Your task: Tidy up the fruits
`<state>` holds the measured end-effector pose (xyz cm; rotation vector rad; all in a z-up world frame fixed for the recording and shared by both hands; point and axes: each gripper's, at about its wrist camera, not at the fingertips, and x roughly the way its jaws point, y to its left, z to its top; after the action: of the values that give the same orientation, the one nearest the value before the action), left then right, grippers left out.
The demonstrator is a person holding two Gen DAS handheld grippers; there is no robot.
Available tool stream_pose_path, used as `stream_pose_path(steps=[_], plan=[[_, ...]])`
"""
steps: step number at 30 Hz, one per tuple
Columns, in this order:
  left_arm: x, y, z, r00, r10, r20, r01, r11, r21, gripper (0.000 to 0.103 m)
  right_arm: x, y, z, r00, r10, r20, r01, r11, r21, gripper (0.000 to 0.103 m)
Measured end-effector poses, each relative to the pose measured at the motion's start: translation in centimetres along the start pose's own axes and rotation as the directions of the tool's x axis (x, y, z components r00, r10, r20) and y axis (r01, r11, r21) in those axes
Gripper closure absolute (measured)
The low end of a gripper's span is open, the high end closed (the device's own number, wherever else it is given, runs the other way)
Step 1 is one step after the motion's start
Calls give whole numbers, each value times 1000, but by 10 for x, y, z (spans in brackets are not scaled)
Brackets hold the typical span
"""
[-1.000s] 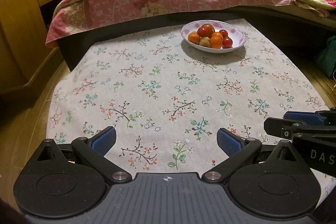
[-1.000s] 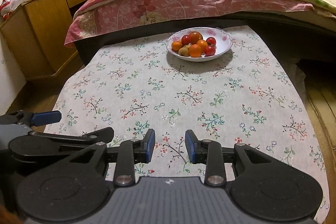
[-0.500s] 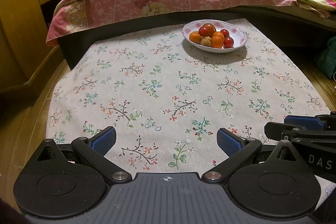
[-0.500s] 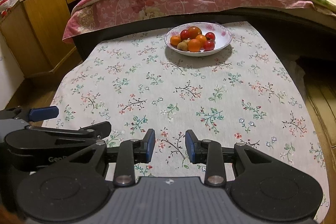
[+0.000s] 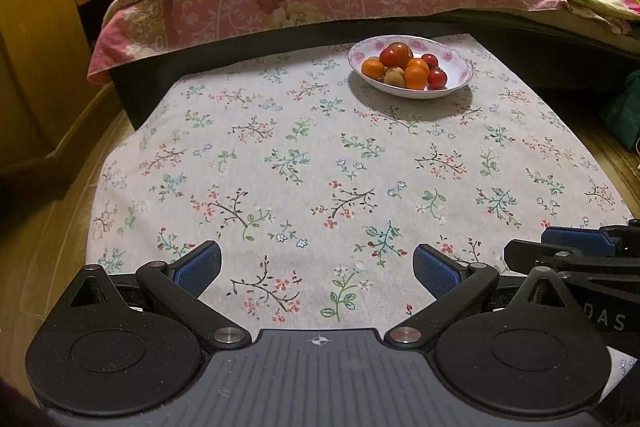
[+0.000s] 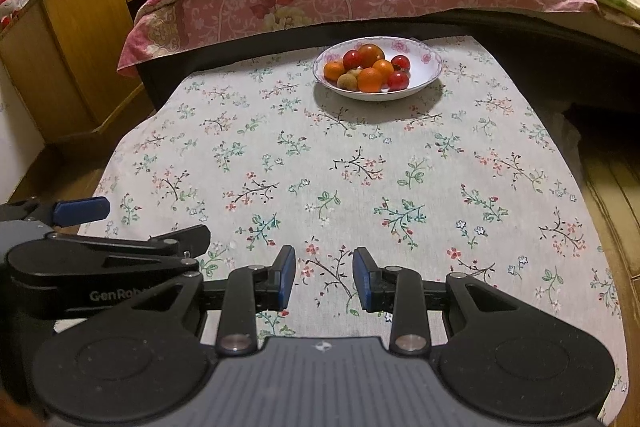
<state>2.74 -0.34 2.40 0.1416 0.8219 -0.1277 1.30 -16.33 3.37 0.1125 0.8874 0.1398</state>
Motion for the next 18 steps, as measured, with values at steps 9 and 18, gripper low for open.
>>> stream_pose_path(steps=[9, 18], plan=[[1, 0, 0, 1000, 0, -3, 0, 1000, -3, 0, 1, -1, 0, 1000, -3, -6, 3, 1000, 7, 71], [1, 0, 0, 1000, 4, -2, -4, 1000, 0, 0, 1, 0, 0, 1000, 2, -6, -2, 1000, 7, 71]])
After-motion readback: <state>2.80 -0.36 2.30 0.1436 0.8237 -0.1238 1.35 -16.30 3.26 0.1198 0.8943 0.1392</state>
